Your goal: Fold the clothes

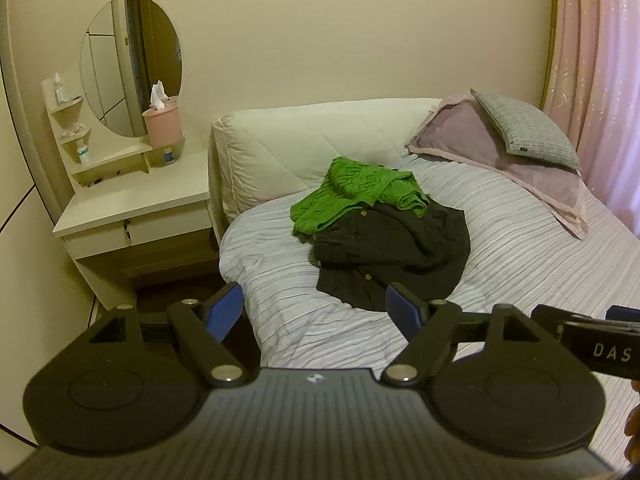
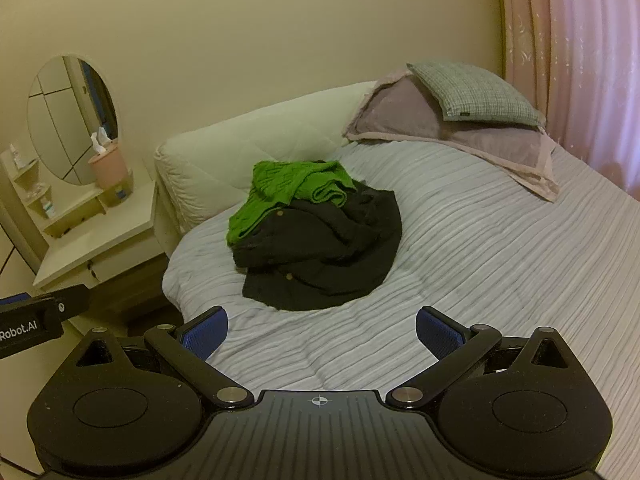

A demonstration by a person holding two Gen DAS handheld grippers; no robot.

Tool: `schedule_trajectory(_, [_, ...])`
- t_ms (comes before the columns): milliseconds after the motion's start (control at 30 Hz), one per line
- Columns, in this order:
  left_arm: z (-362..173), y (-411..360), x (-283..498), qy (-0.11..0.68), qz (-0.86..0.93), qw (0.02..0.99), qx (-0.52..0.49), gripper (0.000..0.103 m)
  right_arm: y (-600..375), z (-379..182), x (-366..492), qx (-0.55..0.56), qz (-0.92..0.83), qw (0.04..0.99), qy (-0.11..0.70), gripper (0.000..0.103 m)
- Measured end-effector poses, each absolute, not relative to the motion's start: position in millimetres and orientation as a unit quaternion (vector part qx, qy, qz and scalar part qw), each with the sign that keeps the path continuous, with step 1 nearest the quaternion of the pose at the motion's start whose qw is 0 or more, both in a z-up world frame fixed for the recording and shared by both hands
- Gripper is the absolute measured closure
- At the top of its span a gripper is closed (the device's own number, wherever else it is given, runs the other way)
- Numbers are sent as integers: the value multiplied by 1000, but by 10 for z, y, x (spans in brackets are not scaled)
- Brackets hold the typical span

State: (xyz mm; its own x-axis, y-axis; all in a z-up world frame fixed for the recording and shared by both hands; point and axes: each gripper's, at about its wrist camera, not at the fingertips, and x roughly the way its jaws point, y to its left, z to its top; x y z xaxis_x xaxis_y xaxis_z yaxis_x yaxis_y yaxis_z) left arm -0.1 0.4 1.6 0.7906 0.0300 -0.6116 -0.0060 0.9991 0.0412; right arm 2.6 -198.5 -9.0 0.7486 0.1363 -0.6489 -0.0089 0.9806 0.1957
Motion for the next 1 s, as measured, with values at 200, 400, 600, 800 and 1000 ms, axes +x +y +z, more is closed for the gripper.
schedule_trajectory(200, [123, 106, -63, 312, 10, 950, 12, 27, -2034, -53, 29, 91, 39, 932, 348, 0])
schedule_trajectory(400, [155, 90, -93, 319, 17, 947, 17, 27, -1941, -23, 14, 92, 40, 933, 345, 0])
schedule_trajectory(600, [151, 103, -97, 322, 21, 946, 15, 27, -1880, -6, 21, 88, 45, 934, 343, 0])
schedule_trajectory(800, [140, 103, -115, 320, 22, 947, 15, 27, -1869, 1, 10, 88, 47, 936, 339, 0])
schedule_trajectory(1000, [154, 112, -101, 321, 23, 947, 16, 26, -1883, 0, -2, 88, 48, 937, 336, 0])
